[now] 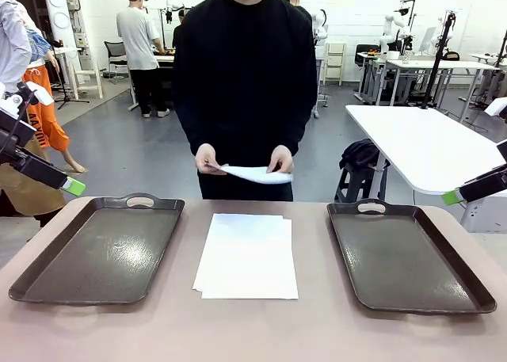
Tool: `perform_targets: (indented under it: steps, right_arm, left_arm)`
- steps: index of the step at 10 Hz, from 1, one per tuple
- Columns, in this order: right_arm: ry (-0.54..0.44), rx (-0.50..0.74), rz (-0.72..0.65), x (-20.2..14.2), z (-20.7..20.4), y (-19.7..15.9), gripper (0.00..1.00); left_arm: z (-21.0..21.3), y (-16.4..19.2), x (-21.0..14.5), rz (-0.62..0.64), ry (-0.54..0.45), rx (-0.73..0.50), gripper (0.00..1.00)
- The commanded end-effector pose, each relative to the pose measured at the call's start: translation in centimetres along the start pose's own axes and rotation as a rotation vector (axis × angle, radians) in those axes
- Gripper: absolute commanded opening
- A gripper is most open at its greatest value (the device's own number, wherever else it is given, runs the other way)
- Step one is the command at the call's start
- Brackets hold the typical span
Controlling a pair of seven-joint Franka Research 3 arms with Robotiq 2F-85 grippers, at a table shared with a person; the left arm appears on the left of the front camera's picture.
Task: Sort the A4 documents.
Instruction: Receive the A4 Paper.
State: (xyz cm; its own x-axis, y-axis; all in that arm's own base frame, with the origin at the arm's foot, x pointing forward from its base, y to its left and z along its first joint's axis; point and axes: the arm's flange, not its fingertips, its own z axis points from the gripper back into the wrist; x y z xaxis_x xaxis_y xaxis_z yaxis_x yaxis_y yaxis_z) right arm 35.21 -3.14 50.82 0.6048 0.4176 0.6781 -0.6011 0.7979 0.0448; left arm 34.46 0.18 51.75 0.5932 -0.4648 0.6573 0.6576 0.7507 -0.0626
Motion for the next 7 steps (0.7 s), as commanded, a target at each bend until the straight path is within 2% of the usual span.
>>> perform_targets:
  steps: [1, 7]
  right_arm:
    - [-0.002, 0.010, -0.002, -0.05, -0.14, -0.05, 1.00]
    - [-0.002, 0.010, -0.002, -0.05, -0.14, -0.05, 1.00]
  left_arm:
    - [-0.04, 0.07, -0.04, 0.001, -0.002, -0.005, 1.00]
    - [-0.04, 0.07, -0.04, 0.001, -0.002, -0.005, 1.00]
